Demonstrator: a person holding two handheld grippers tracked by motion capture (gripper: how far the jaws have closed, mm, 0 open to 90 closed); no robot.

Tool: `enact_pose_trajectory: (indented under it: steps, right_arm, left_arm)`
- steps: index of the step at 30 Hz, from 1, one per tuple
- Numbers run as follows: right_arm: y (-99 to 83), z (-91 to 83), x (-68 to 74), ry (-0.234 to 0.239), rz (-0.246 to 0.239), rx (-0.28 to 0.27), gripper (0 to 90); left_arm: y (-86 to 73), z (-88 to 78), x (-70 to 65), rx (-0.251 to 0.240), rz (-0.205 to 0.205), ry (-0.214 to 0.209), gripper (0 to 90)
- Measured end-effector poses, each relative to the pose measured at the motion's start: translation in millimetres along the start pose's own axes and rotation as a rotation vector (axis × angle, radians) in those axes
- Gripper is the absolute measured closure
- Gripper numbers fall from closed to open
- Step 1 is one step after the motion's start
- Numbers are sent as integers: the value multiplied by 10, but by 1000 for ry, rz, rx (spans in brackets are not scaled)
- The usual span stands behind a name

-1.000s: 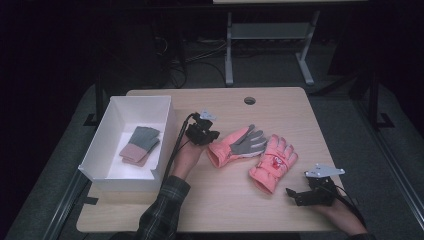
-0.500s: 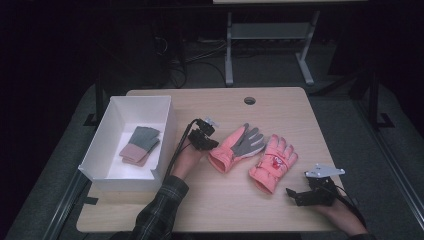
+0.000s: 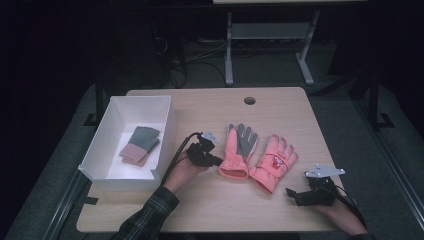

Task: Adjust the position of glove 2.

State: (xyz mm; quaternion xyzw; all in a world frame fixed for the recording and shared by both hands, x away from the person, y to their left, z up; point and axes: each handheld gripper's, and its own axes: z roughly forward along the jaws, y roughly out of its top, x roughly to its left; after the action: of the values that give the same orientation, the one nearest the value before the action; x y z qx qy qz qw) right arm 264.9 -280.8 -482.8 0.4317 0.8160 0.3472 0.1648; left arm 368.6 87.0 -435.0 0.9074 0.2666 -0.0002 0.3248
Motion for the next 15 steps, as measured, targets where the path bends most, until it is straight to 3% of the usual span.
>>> enact_pose_trajectory:
  steps: [3,6,7,10,12,15]
  right_arm:
    - [0,0,0,0,0,0,44]
    - [0,0,1,0,0,0,45]
    - [0,0,0,0,0,0,45]
    - [0,0,1,0,0,0,45]
    - [0,0,1,0,0,0,45]
    - [0,0,1,0,1,0,44]
  left_arm:
    - [11,46,-82,1,16,-20,896]
    - [47,8,-70,-6,18,3,889]
    - [70,-11,-51,-28,2,8,889]
    - [171,-85,56,-78,-18,37,776]
    - [277,-107,145,-142,-62,59,734]
    - [393,-79,266,-177,-95,74,607]
